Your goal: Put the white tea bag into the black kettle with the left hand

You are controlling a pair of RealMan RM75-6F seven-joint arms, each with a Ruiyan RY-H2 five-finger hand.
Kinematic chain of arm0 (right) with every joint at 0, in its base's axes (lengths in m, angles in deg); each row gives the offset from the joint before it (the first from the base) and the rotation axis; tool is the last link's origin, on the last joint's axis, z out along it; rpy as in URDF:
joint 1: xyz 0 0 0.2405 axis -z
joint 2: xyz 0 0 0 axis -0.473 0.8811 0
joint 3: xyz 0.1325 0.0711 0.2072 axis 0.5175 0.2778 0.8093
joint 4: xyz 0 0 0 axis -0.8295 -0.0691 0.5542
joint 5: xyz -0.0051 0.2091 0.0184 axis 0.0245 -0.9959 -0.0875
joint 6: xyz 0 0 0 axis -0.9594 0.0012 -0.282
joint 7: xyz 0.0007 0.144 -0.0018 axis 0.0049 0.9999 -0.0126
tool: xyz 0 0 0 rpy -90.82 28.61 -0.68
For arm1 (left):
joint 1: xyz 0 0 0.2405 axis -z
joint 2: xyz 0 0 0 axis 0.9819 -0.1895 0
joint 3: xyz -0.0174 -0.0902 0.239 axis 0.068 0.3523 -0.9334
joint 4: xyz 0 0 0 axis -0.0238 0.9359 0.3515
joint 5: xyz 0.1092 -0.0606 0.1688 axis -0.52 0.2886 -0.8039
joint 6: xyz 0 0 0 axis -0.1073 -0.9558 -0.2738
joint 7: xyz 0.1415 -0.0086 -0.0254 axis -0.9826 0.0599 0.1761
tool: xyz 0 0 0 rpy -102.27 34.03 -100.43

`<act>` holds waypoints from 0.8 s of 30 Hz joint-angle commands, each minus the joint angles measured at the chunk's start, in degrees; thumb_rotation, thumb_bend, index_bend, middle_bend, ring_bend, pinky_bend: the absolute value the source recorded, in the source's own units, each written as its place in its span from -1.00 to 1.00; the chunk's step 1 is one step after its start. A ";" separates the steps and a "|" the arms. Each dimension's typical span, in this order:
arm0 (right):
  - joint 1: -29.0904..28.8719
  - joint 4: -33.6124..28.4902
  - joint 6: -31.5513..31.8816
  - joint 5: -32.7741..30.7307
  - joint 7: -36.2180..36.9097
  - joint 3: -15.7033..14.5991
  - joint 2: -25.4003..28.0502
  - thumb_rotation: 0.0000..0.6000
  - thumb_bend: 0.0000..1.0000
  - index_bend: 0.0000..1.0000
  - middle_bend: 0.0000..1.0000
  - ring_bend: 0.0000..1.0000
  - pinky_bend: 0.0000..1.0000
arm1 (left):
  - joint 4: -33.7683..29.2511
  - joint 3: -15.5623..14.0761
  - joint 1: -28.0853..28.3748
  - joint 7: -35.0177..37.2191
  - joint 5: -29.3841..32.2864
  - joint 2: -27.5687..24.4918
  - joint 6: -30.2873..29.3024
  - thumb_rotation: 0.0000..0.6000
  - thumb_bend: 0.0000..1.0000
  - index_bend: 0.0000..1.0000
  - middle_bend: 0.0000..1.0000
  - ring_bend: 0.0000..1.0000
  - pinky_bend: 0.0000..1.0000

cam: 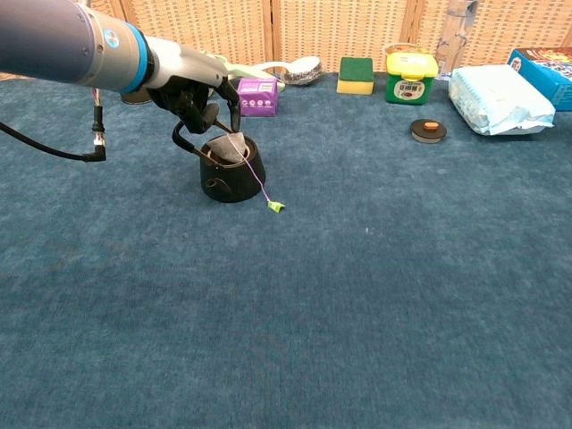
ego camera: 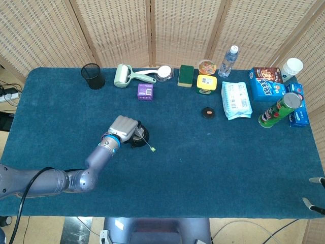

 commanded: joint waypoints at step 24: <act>0.27 -0.08 0.27 0.18 0.09 0.19 0.03 1.00 -0.52 -0.31 -0.31 -0.41 -0.42 | -1.98 -2.74 3.31 -2.23 4.48 -2.03 4.23 1.00 0.85 -0.80 1.00 1.00 1.00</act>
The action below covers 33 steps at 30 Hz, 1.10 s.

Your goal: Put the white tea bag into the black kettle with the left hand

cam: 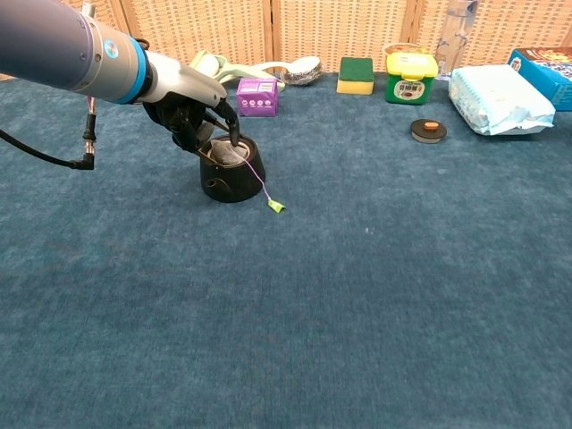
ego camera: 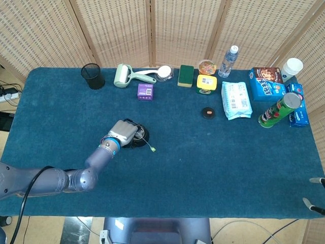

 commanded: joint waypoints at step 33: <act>0.03 0.69 -0.36 -0.02 0.66 0.14 -0.27 1.00 -0.52 -0.31 -0.31 -0.41 -0.42 | 0.99 -5.46 4.67 1.33 5.36 0.68 3.63 1.00 0.83 -0.82 1.00 1.00 1.00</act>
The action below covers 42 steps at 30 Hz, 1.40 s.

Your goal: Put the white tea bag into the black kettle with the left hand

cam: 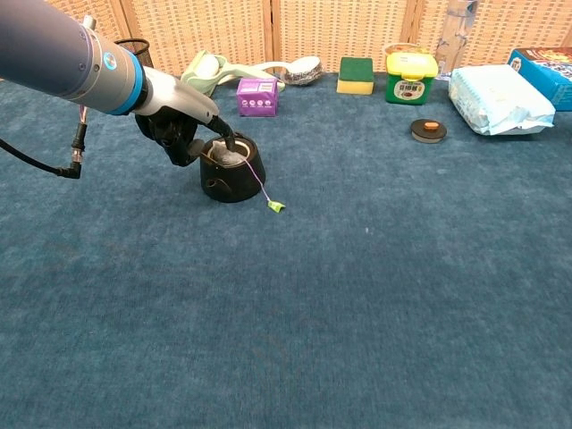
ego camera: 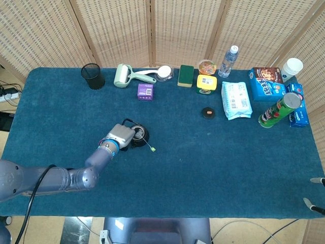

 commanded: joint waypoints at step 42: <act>0.36 0.14 0.02 -0.30 0.25 0.09 -0.09 1.00 -0.52 -0.31 -0.31 -0.41 -0.42 | -2.05 -2.19 1.09 3.89 -2.63 -0.74 -0.23 1.00 0.84 -0.83 1.00 1.00 1.00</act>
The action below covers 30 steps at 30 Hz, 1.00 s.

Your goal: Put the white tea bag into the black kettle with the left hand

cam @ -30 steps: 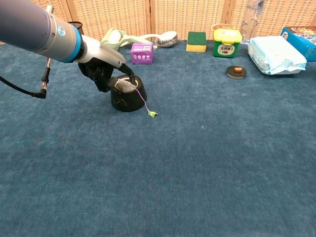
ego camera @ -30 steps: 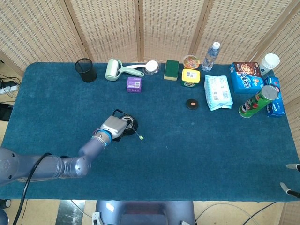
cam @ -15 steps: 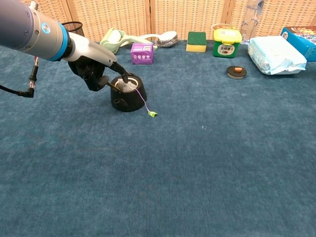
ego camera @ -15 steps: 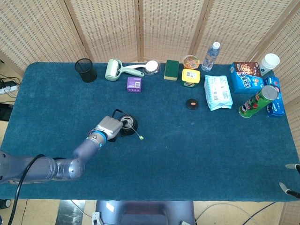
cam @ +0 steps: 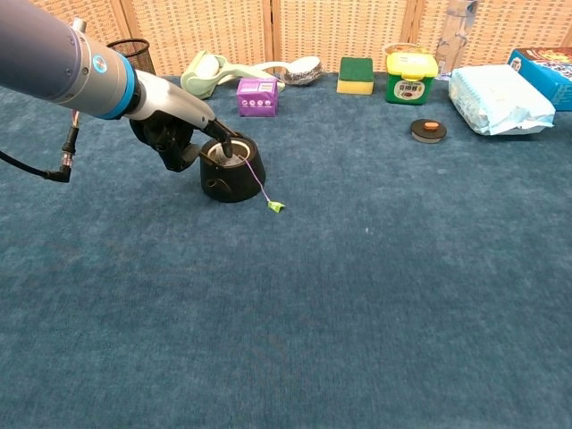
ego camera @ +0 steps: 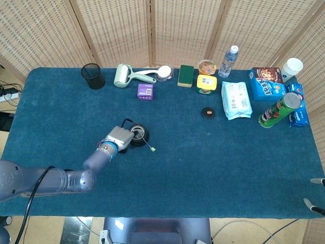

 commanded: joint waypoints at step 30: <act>-0.54 -3.59 2.49 2.92 -2.72 -0.31 1.32 1.00 -0.51 -0.31 -0.31 -0.41 -0.42 | -16.40 4.63 -24.84 16.98 -38.15 -8.93 -25.35 1.00 0.64 -0.82 1.00 1.00 0.86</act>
